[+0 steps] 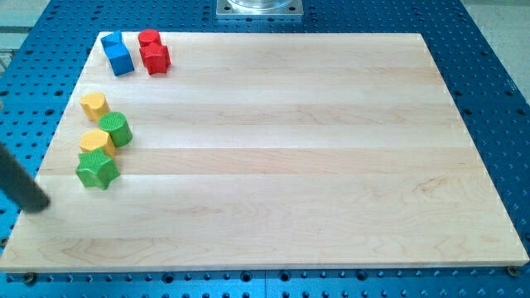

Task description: Move the green star diagonally to the hexagon

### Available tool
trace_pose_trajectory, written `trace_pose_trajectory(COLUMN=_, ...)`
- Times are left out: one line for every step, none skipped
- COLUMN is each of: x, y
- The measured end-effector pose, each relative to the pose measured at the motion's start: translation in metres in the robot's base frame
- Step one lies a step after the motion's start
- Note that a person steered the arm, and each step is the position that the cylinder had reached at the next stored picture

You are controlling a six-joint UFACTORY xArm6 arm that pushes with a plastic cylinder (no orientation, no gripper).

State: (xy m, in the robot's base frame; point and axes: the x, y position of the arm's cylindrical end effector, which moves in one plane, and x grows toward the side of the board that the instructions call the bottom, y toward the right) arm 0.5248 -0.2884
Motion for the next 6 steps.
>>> trace_pose_trajectory(x=-0.058, y=0.003)
trace_pose_trajectory(x=-0.070, y=0.024)
trace_pose_trajectory(x=-0.042, y=0.082)
trace_pose_trajectory(x=-0.043, y=0.093)
trace_pose_trajectory(x=-0.036, y=0.070)
trace_pose_trajectory(x=-0.004, y=0.064)
